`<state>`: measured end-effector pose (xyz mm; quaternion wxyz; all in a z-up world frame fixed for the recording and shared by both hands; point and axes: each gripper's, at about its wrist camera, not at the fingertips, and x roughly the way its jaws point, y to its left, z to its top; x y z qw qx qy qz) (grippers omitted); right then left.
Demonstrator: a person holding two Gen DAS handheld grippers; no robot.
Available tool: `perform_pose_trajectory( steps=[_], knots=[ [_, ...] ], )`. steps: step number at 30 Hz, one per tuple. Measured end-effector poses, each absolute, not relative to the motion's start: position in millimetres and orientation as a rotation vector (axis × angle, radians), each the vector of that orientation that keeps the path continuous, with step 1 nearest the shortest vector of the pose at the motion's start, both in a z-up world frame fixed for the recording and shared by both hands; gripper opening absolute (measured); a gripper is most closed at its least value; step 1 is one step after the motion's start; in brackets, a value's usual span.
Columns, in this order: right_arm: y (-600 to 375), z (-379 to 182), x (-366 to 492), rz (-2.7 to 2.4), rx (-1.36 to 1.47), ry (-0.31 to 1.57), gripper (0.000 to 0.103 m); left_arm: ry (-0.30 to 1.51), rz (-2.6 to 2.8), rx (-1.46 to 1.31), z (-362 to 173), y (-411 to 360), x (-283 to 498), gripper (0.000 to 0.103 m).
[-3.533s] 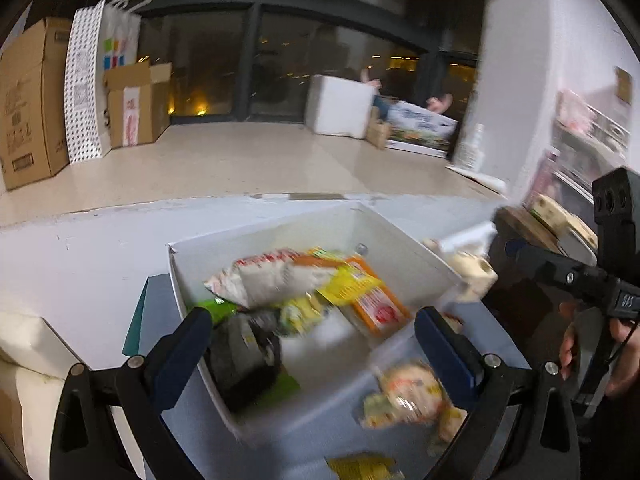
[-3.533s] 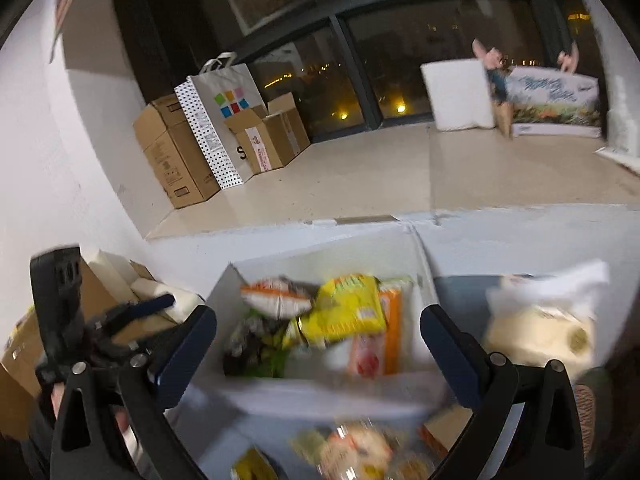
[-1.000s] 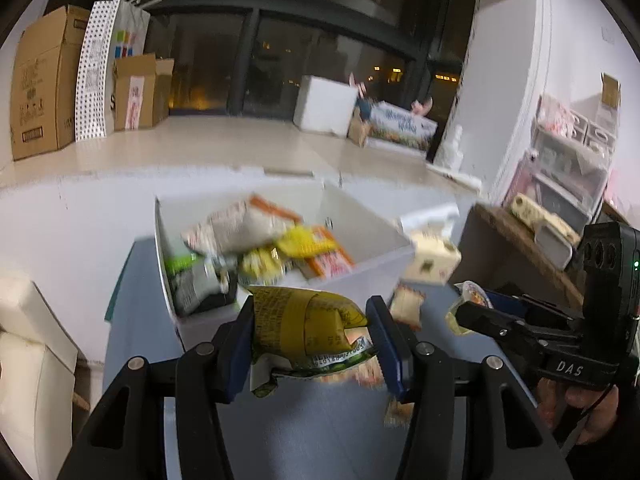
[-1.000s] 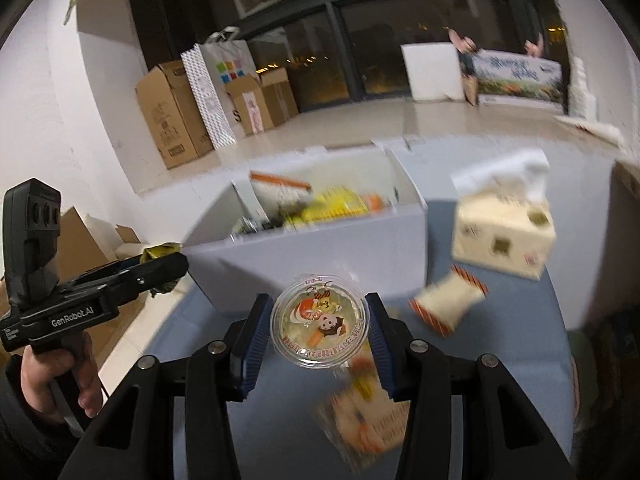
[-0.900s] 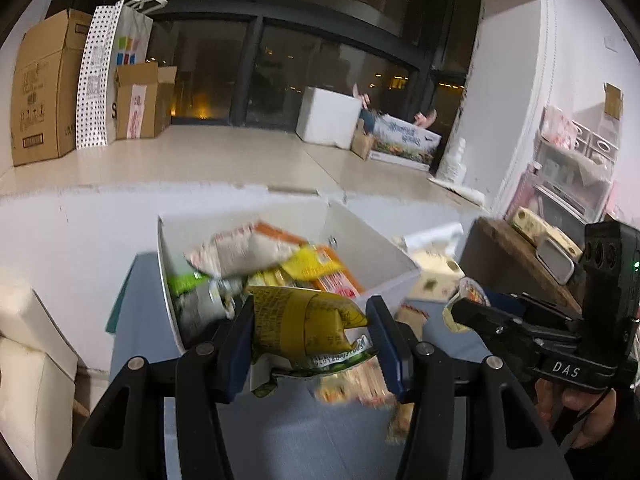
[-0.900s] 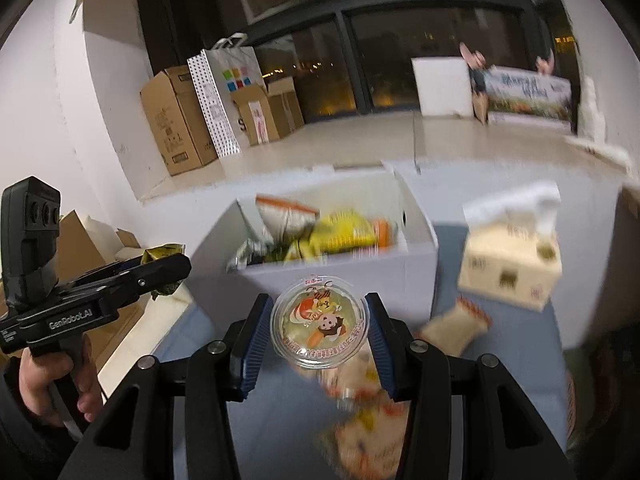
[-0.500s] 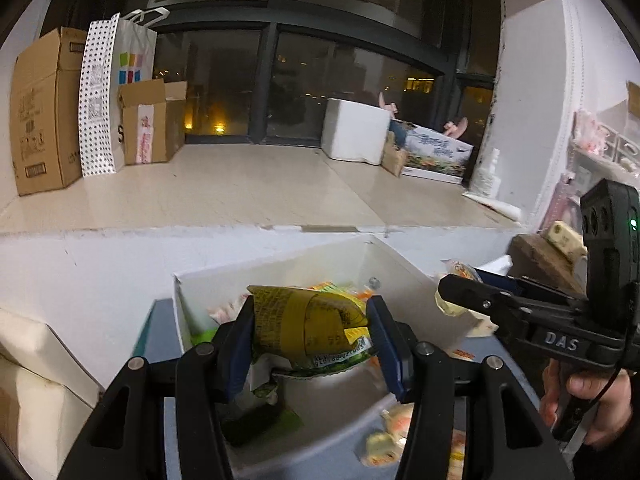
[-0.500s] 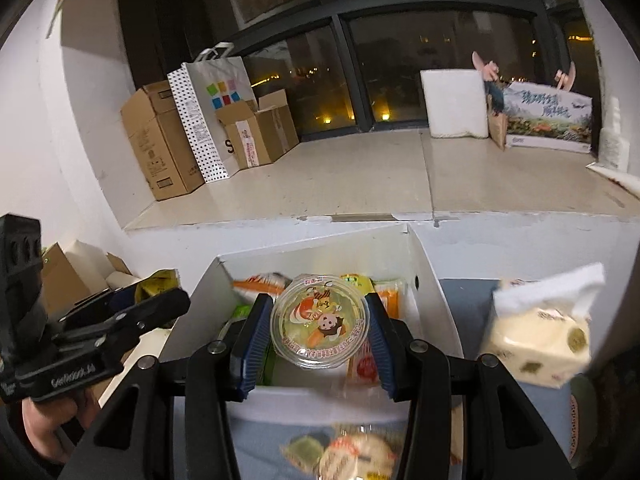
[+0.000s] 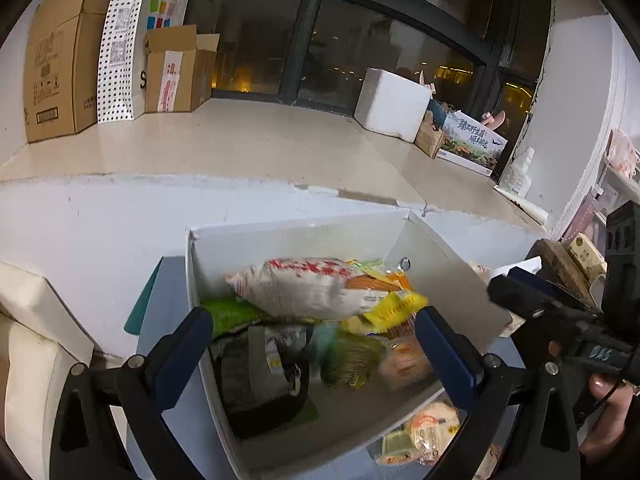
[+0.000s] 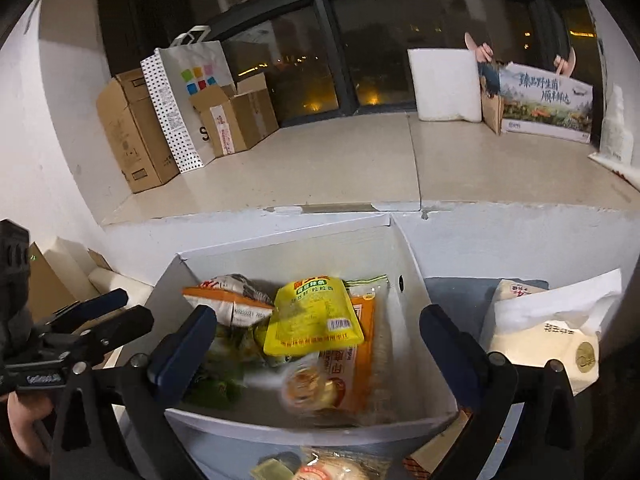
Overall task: Organize snacks
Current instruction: 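Drop the cup snack and green-yellow packet into the white box with both grippers, then grasp the round cake packet with the right gripper while the left grasps another cup snack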
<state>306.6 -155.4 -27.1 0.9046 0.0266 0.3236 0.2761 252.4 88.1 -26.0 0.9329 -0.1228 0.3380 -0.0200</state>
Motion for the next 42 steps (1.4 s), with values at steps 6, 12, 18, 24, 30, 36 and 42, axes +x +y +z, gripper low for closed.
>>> perform_pose_trajectory(
  steps=[6,12,18,24,30,36,42],
  knots=[
    [-173,-21,279,0.617,0.136,0.645,0.103,0.694,-0.096,-0.240,-25,73,220,0.103],
    [-199,-15,225,0.686,0.149,0.591,0.103,0.653,-0.136,-0.231,-12,61,183,0.103],
    [-235,-30,174,0.656,0.176,0.568,0.103,0.616,-0.123,-0.194,-14,48,147,0.103],
    [-269,-68,149,0.610,0.263,0.633,0.103,0.679,-0.170,-0.225,-36,36,130,0.103],
    [-285,-96,141,0.556,0.261,0.700,0.103,0.733,-0.181,-0.243,-56,26,120,0.103],
    [-288,-110,143,0.506,0.211,0.730,0.103,0.741,-0.169,-0.248,-61,24,105,0.103],
    [-263,-115,161,0.535,0.102,0.771,0.103,0.739,-0.146,-0.267,-64,33,91,0.103]
  ],
)
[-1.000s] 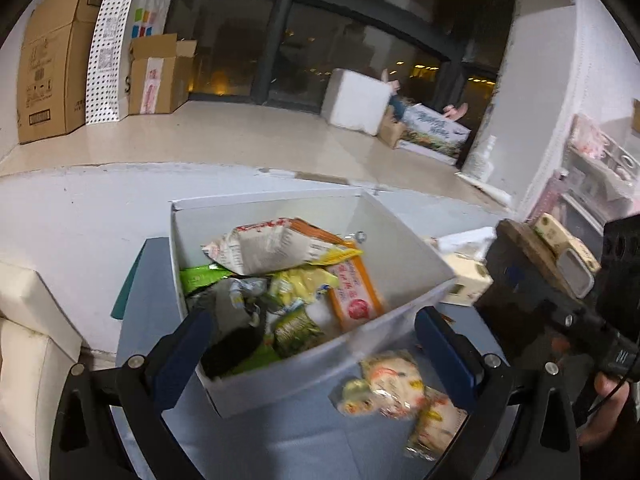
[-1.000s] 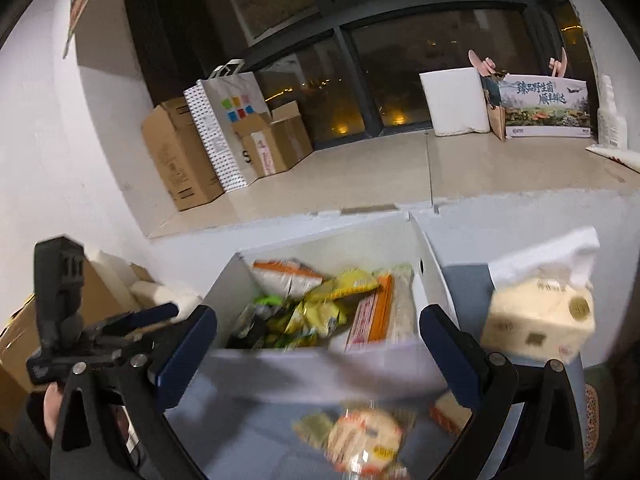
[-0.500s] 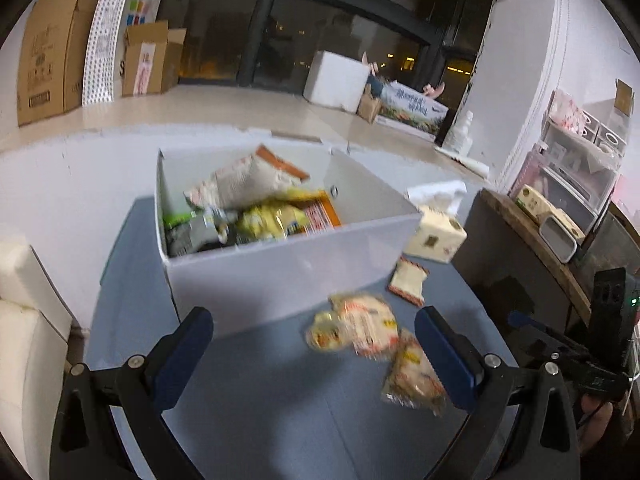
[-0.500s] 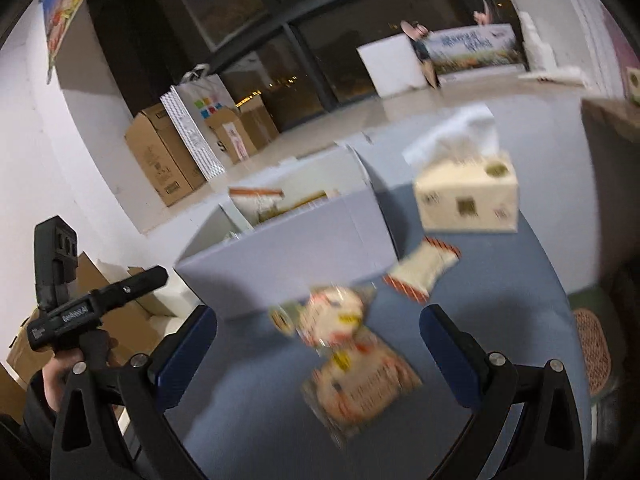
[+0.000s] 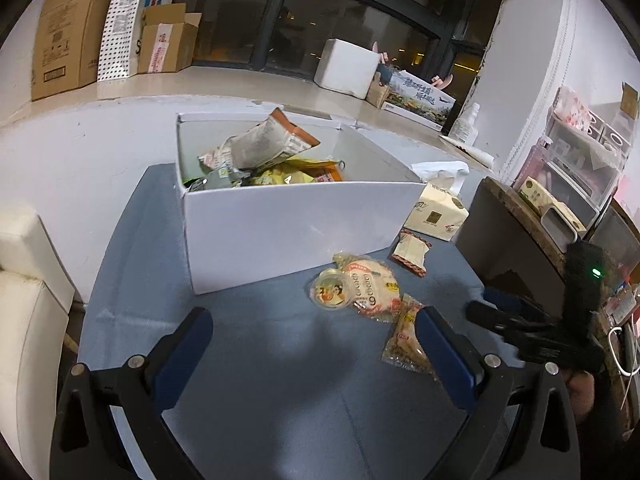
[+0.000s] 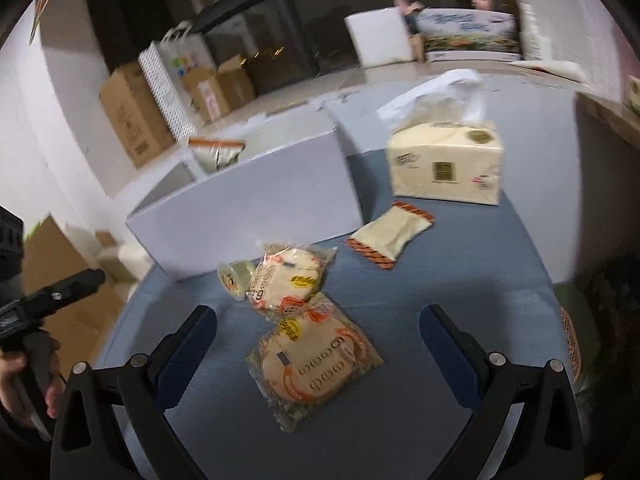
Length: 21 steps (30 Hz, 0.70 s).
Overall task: Organize snacks
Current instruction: 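Grasp the round cake packet with the right gripper while the left grasps another cup snack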
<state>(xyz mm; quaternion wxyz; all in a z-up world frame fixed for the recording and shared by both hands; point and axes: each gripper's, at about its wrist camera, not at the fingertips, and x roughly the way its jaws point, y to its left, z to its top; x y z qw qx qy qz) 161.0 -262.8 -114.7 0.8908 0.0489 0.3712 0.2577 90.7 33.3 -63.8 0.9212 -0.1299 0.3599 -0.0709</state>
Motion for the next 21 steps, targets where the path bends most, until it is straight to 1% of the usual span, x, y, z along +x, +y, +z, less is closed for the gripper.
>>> perform_pose_trajectory(
  steps=[6,9,12,15,17,20,21],
  knots=[
    [-206,-121,193,0.572,-0.081,0.801,0.103,0.739,-0.120,-0.276,-66,44,82,0.103],
    [-175,-140,217,0.538,-0.138,0.912,0.103,0.739,-0.106,-0.280,-67,50,78,0.103],
    [-152,-158,229,0.529,-0.214,0.963,0.103,0.741,-0.099,-0.287,-68,55,74,0.103],
    [-141,-172,237,0.525,-0.256,0.987,0.103,0.748,-0.083,-0.287,-72,59,71,0.103],
    [-138,-173,238,0.533,-0.279,0.968,0.103,0.754,-0.082,-0.301,-75,63,71,0.103],
    [-138,-169,236,0.553,-0.295,0.949,0.084,0.759,-0.078,-0.303,-78,62,72,0.103],
    [-141,-167,236,0.566,-0.279,0.955,0.083,0.763,-0.081,-0.299,-79,60,73,0.103]
  ],
)
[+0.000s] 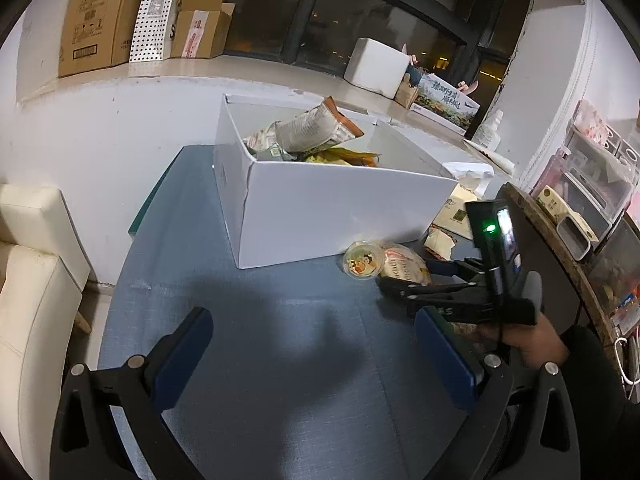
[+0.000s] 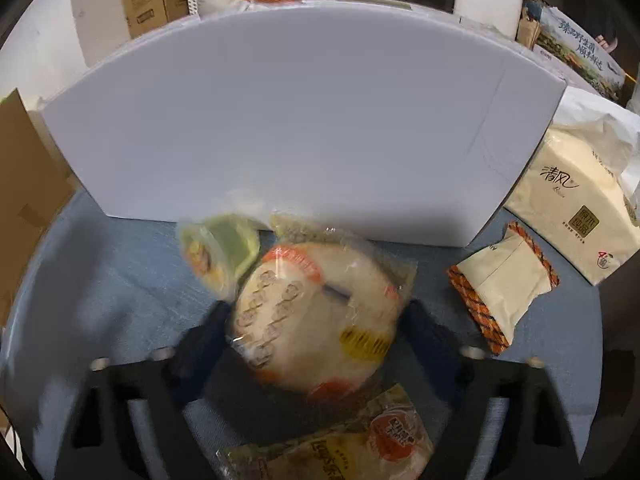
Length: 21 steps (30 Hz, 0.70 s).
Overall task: Organize snacks
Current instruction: 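Grasp the round cake packet with the right gripper while the left grasps another cup snack, then drop the cake packet and cup snack into the white box with both grippers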
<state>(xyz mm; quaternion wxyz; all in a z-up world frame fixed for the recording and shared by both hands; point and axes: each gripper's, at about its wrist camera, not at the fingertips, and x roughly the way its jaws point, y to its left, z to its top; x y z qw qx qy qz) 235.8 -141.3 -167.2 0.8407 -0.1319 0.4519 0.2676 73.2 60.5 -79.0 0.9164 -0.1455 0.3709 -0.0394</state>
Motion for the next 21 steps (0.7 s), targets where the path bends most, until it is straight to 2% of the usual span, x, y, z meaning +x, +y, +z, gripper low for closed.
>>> perform_pose_trajectory(
  steps=[3,15,21],
  knots=[
    [-154,-159,228,0.587,-0.227,0.943,0.083,0.777,-0.092,-0.272,-84,52,79,0.103],
    [-285,-68,158,0.541,0.169,0.605,0.083,0.896,-0.115,-0.195,-124,-16,169,0.103],
    [-304,-51,137,0.508,0.206,0.572,0.083,0.926,-0.032,-0.198,-143,-32,207,0.102]
  ],
)
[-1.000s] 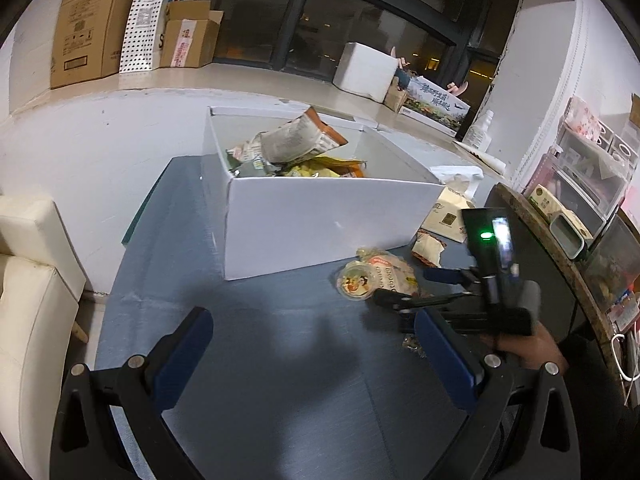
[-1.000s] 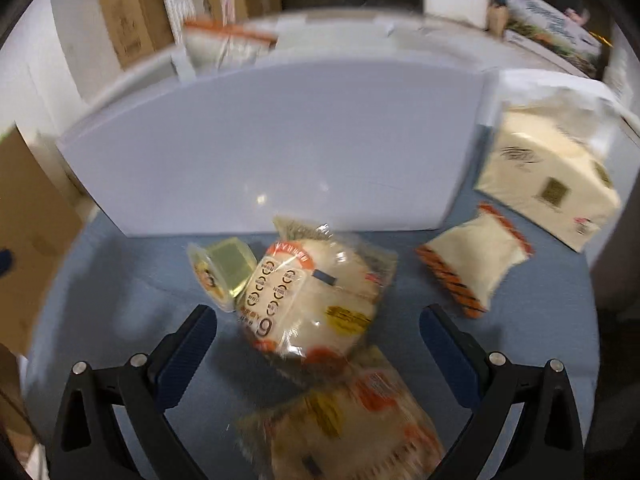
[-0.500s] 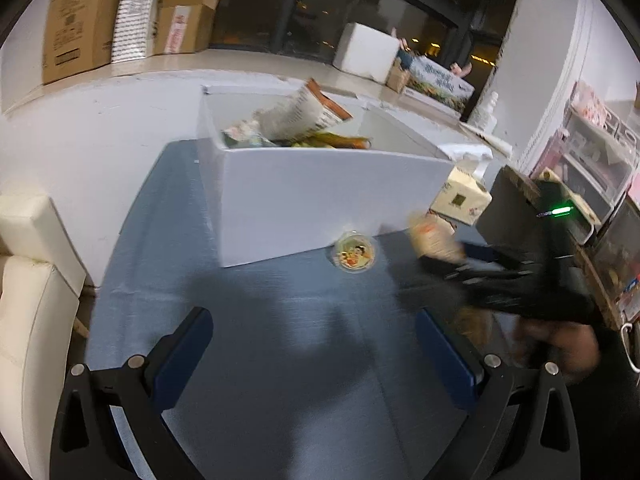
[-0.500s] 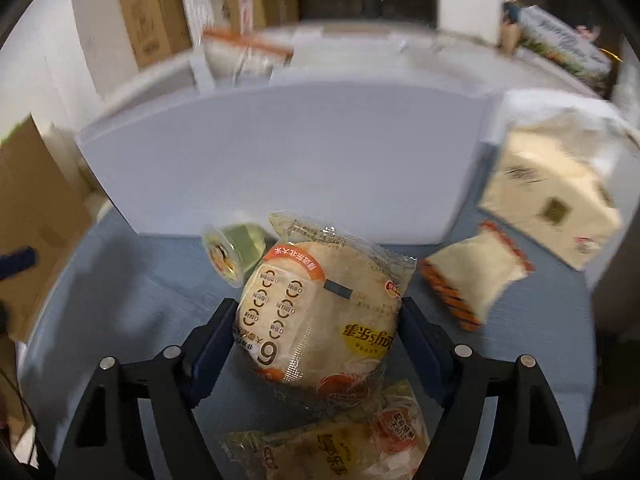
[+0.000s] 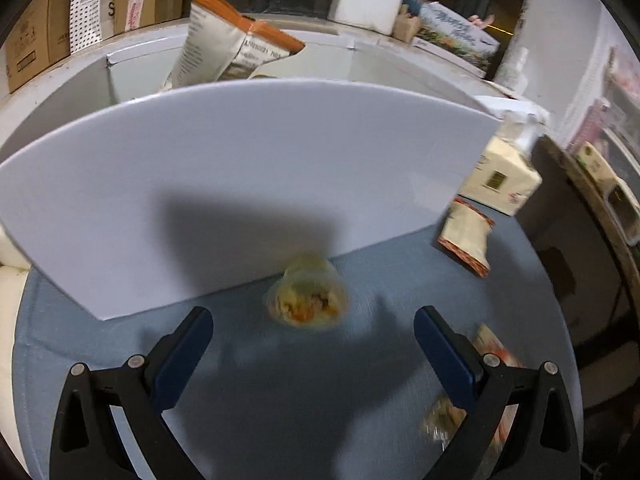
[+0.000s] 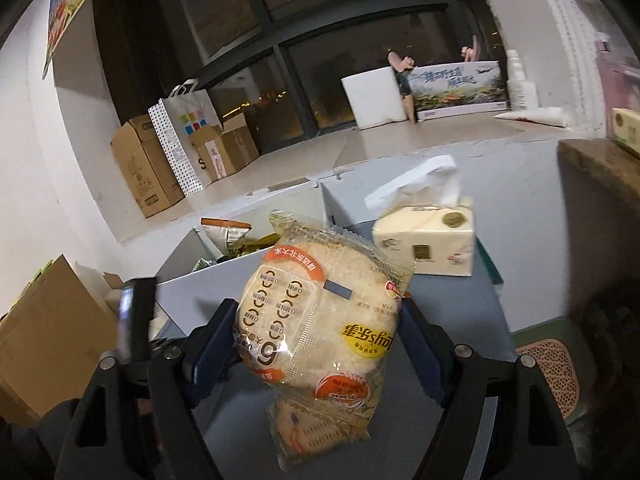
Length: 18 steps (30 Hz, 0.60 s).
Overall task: Organize snacks
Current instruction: 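Drop the cake packet and cup snack into the white box with both grippers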
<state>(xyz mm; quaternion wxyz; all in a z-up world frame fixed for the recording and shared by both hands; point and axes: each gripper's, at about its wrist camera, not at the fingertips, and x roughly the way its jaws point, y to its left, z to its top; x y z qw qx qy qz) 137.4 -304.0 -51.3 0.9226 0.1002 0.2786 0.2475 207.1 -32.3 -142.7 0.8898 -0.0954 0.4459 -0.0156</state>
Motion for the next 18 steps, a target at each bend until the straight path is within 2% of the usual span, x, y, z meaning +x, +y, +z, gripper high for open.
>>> perform_pose_trajectory(
  steps=[2,4,5,6,13,18],
  knots=[
    [-312,-53,129,0.507,0.208,0.575,0.083,0.945,-0.009,-0.181,-148,-38,215,0.097],
    [-318,-57,124,0.501,0.212,0.582,0.083,0.964,0.008,-0.160,-153,-41,219,0.079],
    [-320,-60,122,0.507,0.214,0.588,0.083,0.961,0.027,-0.139,-153,-42,220,0.062],
    [-320,-64,122,0.507,0.213,0.597,0.083,0.947,0.024,-0.126,-152,-43,219,0.052],
    [-317,-79,123,0.521,0.213,0.645,0.083,0.879,-0.050,-0.162,-130,-33,185,0.052],
    [-297,-80,127,0.563,0.185,0.658,0.083,0.759,-0.092,-0.170,-81,-15,138,0.052]
  ],
)
